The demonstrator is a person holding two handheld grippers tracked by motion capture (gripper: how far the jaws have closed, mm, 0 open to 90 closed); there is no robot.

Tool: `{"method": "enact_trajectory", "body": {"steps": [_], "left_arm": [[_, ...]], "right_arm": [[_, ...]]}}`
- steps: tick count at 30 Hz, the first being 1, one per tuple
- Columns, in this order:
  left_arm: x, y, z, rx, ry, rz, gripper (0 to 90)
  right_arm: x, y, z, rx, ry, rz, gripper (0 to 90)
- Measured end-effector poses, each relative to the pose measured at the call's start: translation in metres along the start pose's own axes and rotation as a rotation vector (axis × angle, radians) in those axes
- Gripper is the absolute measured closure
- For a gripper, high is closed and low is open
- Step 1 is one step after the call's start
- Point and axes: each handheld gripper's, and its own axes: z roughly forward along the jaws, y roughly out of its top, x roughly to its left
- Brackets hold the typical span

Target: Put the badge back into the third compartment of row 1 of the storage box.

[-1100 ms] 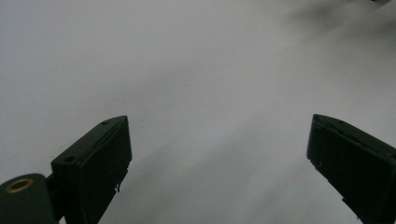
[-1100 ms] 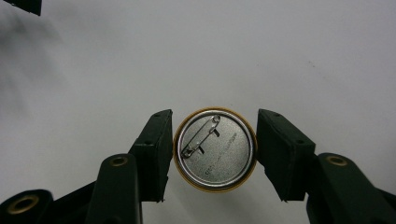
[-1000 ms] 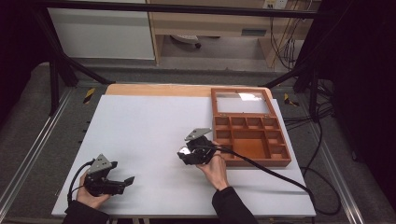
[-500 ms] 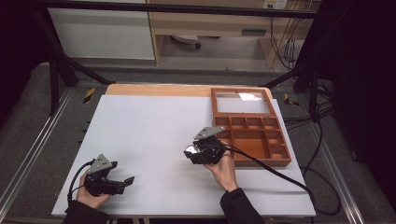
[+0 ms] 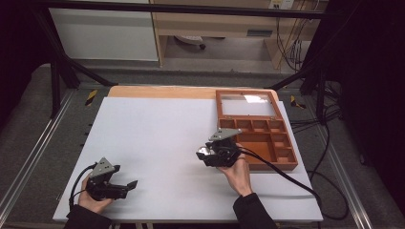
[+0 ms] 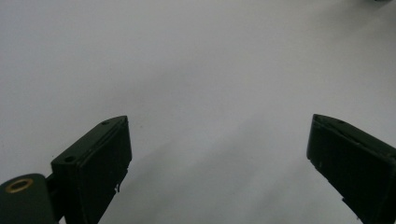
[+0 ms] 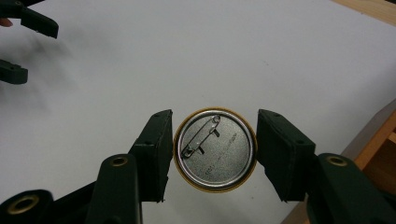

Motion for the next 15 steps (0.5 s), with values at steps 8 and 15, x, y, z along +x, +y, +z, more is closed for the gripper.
{"method": "enact_trajectory", "body": {"steps": [8,15], "left_arm": [[0.000,0.000,0.000,0.000,0.000,0.000,6.1],[0.000,0.000,0.000,0.000,0.002,0.000,6.0]], "right_arm": [[-0.008,-0.003,-0.009,-0.009,-0.020,0.015,47.8],[-0.016,-0.006,-0.019,-0.021,-0.040,0.027,47.8]]}}
